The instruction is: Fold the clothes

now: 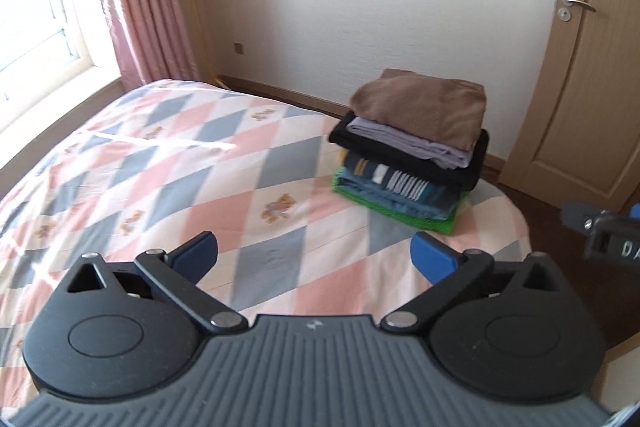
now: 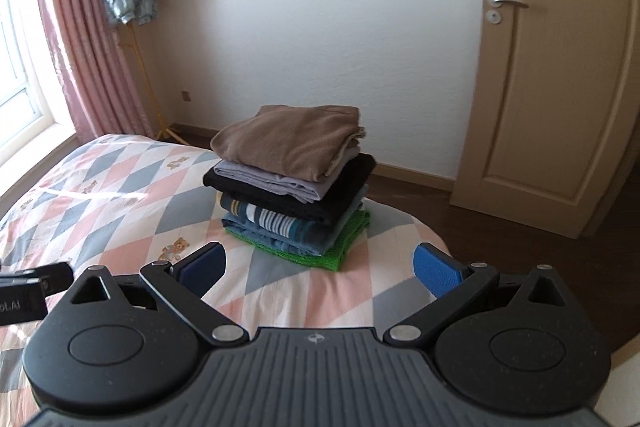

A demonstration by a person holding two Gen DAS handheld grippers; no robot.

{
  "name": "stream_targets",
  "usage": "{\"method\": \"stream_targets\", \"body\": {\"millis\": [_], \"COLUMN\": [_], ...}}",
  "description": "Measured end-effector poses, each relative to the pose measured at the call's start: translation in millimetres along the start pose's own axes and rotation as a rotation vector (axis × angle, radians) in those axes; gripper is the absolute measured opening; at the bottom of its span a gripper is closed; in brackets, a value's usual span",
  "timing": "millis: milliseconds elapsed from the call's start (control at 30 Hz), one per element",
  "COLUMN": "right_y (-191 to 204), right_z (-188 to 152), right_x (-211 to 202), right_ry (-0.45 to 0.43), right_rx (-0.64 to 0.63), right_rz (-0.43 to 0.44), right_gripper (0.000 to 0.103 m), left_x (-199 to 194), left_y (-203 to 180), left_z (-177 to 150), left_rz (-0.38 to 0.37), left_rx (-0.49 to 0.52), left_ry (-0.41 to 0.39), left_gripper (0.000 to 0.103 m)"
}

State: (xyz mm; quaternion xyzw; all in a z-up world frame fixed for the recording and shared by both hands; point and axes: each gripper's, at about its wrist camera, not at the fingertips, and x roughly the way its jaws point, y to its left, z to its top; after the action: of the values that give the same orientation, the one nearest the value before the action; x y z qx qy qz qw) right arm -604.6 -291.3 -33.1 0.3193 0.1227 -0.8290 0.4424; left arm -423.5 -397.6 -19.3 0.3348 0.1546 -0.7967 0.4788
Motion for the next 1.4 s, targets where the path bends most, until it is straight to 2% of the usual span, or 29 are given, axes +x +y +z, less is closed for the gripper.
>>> {"method": "stream_targets", "body": {"millis": [133, 233, 367, 533, 867, 1400], "right_y": [8.9, 10.4, 11.4, 14.3, 24.2, 33.5], "right_z": [-6.2, -5.6, -4.9, -7.4, -11.4, -7.1], "right_x": [-16.8, -22.2, -29.6, -31.1, -9.1, 55.0], "right_ry": [-0.031, 0.004, 0.038, 0.071, 0.133, 0.227], "right_rx": [-0.011, 0.018, 0.073, 0.095, 0.064, 0.021], "right_rz": [-0.022, 0.001, 0.006, -0.003, -0.013, -0.026], "right_gripper": [0.103, 0.103, 0.103, 0.103, 0.103, 0.103], "left_x": [-16.4, -25.6, -32.2, -29.5, -3.4, 58.0], "left_y": [2.9, 2.9, 6.3, 7.3, 4.3, 0.1], "left_z": [-8.2, -13.3, -15.1, -13.6, -8.1, 2.9], "left_rz": [0.031, 0.028, -0.032, -0.057, -0.054, -0.043], "left_rx": [0.012, 0.025, 0.004, -0.017, -0.017, 0.01], "left_ry": [-0.006, -0.012, 0.004, 0.023, 0.064, 0.132], "left_gripper": [0.102, 0.102, 0.102, 0.102, 0.102, 0.102]}}
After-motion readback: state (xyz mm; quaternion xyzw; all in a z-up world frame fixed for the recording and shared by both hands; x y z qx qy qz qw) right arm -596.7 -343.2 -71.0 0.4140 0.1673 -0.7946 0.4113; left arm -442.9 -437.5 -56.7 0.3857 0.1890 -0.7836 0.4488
